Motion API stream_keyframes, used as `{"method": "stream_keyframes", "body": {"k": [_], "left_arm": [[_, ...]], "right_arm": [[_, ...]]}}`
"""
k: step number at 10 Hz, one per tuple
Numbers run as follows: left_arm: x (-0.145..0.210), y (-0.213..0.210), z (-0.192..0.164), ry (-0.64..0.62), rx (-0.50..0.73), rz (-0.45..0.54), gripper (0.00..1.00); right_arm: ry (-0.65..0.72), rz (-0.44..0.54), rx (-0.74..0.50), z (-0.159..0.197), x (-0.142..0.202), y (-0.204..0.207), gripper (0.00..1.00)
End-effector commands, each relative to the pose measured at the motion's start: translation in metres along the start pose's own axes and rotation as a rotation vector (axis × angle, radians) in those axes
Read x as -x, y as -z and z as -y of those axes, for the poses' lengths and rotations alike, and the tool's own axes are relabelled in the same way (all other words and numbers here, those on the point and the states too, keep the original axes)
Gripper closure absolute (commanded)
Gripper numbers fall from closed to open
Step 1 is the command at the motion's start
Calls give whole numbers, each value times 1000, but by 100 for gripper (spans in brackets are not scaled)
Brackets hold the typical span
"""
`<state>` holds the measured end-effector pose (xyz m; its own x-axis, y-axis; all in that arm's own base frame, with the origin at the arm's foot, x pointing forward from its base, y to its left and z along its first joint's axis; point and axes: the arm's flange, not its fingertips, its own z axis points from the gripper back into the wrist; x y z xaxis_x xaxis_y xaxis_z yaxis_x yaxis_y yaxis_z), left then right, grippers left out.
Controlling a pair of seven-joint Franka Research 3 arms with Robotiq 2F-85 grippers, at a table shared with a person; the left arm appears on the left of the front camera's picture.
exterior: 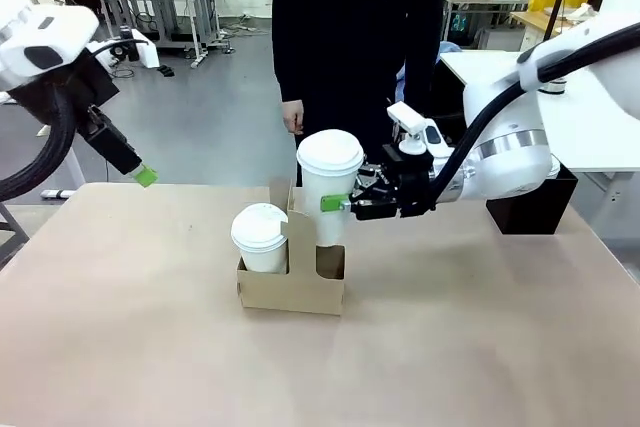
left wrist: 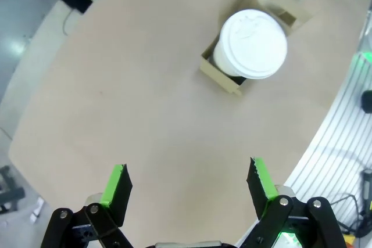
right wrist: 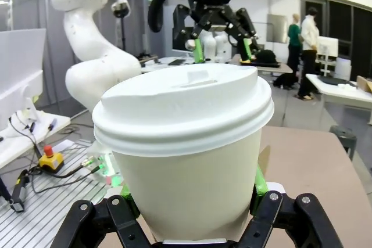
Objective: Pour a drink into a cup and package it in a carrier.
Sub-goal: Insert the held 600 ml Paper Cup into the Cup Carrier.
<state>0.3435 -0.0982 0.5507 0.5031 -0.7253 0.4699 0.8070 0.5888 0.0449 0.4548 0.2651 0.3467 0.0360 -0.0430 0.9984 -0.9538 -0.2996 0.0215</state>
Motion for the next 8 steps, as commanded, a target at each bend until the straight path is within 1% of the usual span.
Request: {"method": "stream_keyframes", "body": {"k": [1, 6, 8], "left_arm": [[-4, -1, -2, -15, -22, -27, 0], [-4, -1, -2, -15, -22, -27, 0], [-4, -1, -2, -15, -22, -27, 0]], "right_arm": [[-4, 11, -70, 1, 7, 0, 19], [70, 44, -119, 7, 49, 3, 19], [95, 31, -134, 13, 64, 1, 19]]}}
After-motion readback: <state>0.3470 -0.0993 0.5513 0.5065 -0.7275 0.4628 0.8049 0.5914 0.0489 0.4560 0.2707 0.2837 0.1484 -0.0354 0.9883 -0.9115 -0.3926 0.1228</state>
